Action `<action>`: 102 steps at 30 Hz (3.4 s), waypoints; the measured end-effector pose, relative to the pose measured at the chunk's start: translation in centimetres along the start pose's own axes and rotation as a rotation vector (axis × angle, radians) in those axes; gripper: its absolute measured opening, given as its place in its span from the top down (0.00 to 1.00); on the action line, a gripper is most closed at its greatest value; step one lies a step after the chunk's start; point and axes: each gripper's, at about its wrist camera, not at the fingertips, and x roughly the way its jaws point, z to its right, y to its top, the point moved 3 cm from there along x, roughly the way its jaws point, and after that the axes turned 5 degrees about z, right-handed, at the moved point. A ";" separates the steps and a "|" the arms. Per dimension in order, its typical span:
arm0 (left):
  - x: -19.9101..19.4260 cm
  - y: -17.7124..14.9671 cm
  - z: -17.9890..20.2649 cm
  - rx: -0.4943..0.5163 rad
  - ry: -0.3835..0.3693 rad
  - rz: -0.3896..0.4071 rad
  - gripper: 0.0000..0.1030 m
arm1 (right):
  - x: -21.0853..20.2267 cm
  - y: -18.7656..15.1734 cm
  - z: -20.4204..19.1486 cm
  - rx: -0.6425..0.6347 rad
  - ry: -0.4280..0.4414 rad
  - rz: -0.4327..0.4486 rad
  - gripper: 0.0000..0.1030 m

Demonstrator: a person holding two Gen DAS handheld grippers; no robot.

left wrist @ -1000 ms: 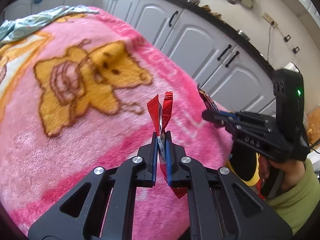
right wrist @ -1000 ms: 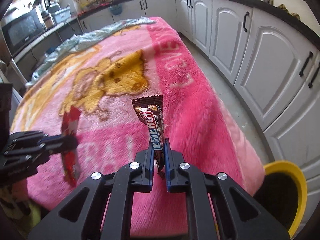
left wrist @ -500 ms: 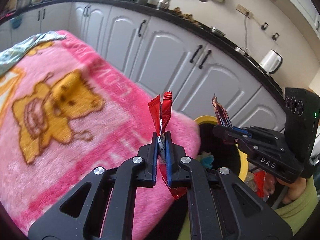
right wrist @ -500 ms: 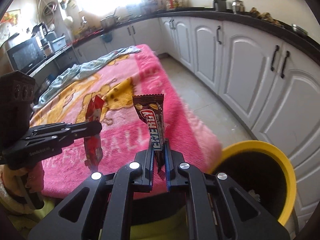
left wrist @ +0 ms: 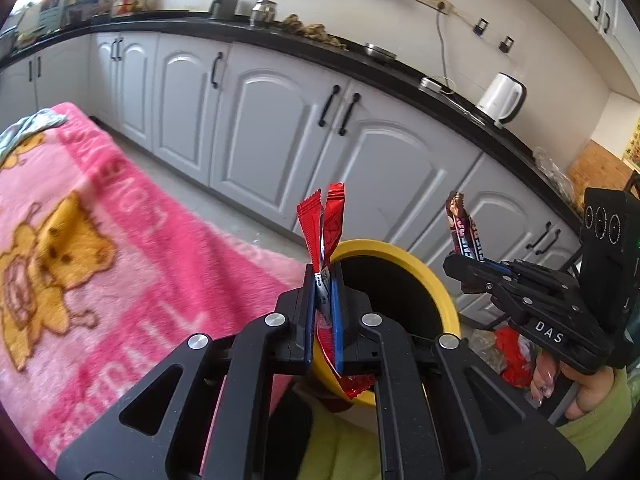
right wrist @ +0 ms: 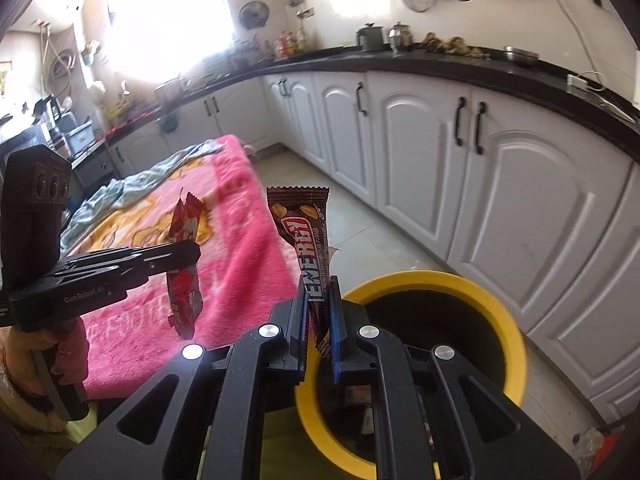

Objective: Collect trash

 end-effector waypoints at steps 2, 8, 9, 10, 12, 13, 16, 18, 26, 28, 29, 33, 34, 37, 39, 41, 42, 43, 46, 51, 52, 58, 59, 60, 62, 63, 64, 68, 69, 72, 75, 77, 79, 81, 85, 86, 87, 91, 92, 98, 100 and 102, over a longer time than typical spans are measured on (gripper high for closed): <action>0.5 0.1 1.0 0.014 -0.011 0.000 0.97 | -1.0 -0.2 0.7 0.013 -0.013 0.015 0.91; 1.6 0.2 3.4 0.044 -0.040 0.000 0.97 | -3.0 -0.9 2.6 0.042 -0.056 0.049 0.91; 1.8 0.1 3.8 0.054 -0.045 -0.002 0.97 | -3.3 -1.0 2.9 0.047 -0.062 0.054 0.91; 1.9 0.1 4.2 0.061 -0.048 -0.004 0.97 | -3.4 -1.0 3.1 0.052 -0.066 0.058 0.91; 2.2 0.0 4.8 0.074 -0.053 -0.007 0.97 | -4.0 -1.1 3.7 0.065 -0.074 0.071 0.91; 2.2 -0.1 5.1 0.078 -0.056 -0.007 0.97 | -4.3 -1.2 3.9 0.070 -0.079 0.077 0.91; 2.5 -0.2 5.9 0.092 -0.069 -0.006 0.97 | -5.3 -1.4 4.5 0.078 -0.094 0.095 0.91; 2.6 -0.3 6.4 0.104 -0.077 -0.004 0.97 | -5.9 -1.6 4.8 0.079 -0.104 0.106 0.91; 3.3 -0.6 8.1 0.156 -0.087 0.007 0.97 | -6.8 -2.1 5.0 0.079 -0.137 0.129 0.91; 3.5 -0.6 8.4 0.172 -0.086 0.021 0.97 | -6.8 -2.5 4.9 0.077 -0.150 0.131 0.91; 3.6 -0.6 8.6 0.178 -0.085 0.027 0.97 | -6.8 -2.7 4.9 0.078 -0.154 0.132 0.91; 4.1 -0.7 8.8 0.194 -0.081 0.045 0.97 | -6.7 -3.6 5.2 0.091 -0.171 0.139 0.91; 4.1 -0.8 8.8 0.199 -0.078 0.052 0.97 | -6.6 -3.8 5.3 0.099 -0.174 0.141 0.91; 4.6 -1.1 8.6 0.204 -0.070 0.069 0.97 | -5.9 -4.5 5.8 0.112 -0.195 0.138 0.91; 5.0 -1.4 8.4 0.204 -0.067 0.070 0.97 | -5.6 -4.9 6.1 0.126 -0.193 0.130 0.91; 5.4 -1.7 8.3 0.207 -0.065 0.067 0.97 | -4.9 -5.3 6.2 0.131 -0.194 0.115 0.91; 5.5 -1.9 8.2 0.208 -0.063 0.067 0.97 | -4.4 -5.5 6.2 0.131 -0.191 0.104 0.91; 5.7 -2.0 8.2 0.209 -0.061 0.066 0.97 | -4.1 -5.7 6.2 0.132 -0.188 0.096 0.91; 6.4 -2.5 7.8 0.203 -0.056 0.051 0.97 | -2.8 -6.5 6.0 0.130 -0.186 0.057 0.91; 7.5 -3.5 7.2 0.189 -0.058 0.023 0.97 | -1.5 -7.7 6.1 0.147 -0.183 0.012 0.91; 7.7 -3.7 7.1 0.185 -0.058 0.017 0.97 | -1.3 -7.9 6.2 0.152 -0.185 0.005 0.91; 8.7 -4.4 6.7 0.173 -0.066 -0.012 0.96 | -0.2 -9.0 6.2 0.170 -0.174 -0.045 0.91; 8.7 -4.5 6.7 0.170 -0.066 -0.015 0.96 | -0.1 -9.1 6.2 0.174 -0.173 -0.050 0.91; 8.8 -4.5 6.6 0.166 -0.068 -0.020 0.96 | 0.0 -9.2 6.3 0.180 -0.176 -0.053 0.91; 8.9 -4.6 6.5 0.162 -0.068 -0.025 0.96 | 0.0 -9.3 6.5 0.192 -0.179 -0.057 0.86; 8.9 -4.6 6.5 0.158 -0.069 -0.027 0.96 | 0.0 -9.3 6.6 0.197 -0.179 -0.057 0.78; 9.0 -4.6 6.4 0.155 -0.072 -0.032 0.95 | 0.0 -9.3 6.7 0.201 -0.180 -0.056 0.76; 9.1 -4.7 6.4 0.148 -0.079 -0.047 0.94 | -0.2 -9.3 6.7 0.208 -0.183 -0.055 0.72; 9.1 -4.7 6.4 0.150 -0.078 -0.050 0.93 | -0.4 -9.3 6.7 0.209 -0.185 -0.053 0.70; 9.0 -4.7 6.2 0.148 -0.074 -0.063 0.89 | -0.5 -9.2 6.9 0.214 -0.192 -0.047 0.68; 9.0 -4.6 5.9 0.140 -0.064 -0.073 0.80 | -0.6 -9.1 7.0 0.216 -0.196 -0.043 0.66; 9.0 -4.6 5.7 0.135 -0.056 -0.081 0.75 | -0.7 -9.1 7.0 0.219 -0.199 -0.040 0.65; 8.9 -4.5 5.5 0.129 -0.046 -0.089 0.69 | -0.8 -9.1 7.0 0.219 -0.201 -0.038 0.63; 8.7 -4.4 5.3 0.124 -0.041 -0.092 0.66 | -0.9 -9.0 7.0 0.219 -0.203 -0.036 0.61; 8.2 -4.1 5.0 0.117 -0.030 -0.093 0.57 | -1.2 -8.8 7.0 0.213 -0.207 -0.031 0.57; 8.0 -4.1 4.9 0.114 -0.029 -0.093 0.54 | -1.3 -8.8 6.9 0.212 -0.209 -0.029 0.56; 7.8 -4.0 4.8 0.113 -0.027 -0.094 0.52 | -1.3 -8.6 6.9 0.210 -0.210 -0.029 0.55; 7.2 -3.7 4.2 0.104 -0.012 -0.097 0.42 | -1.8 -8.3 6.5 0.201 -0.214 -0.017 0.48; 7.0 -3.6 4.1 0.102 -0.007 -0.097 0.41 | -2.0 -8.2 6.3 0.197 -0.214 -0.015 0.47; 5.5 -3.1 3.3 0.093 0.016 -0.083 0.26 | -2.9 -7.8 5.4 0.184 -0.219 0.000 0.33; 4.8 -3.0 3.0 0.089 0.020 -0.076 0.23 | -3.2 -7.8 4.9 0.179 -0.222 0.003 0.29; 4.2 -3.0 2.7 0.088 0.024 -0.072 0.18 | -3.4 -7.9 4.6 0.178 -0.217 0.006 0.26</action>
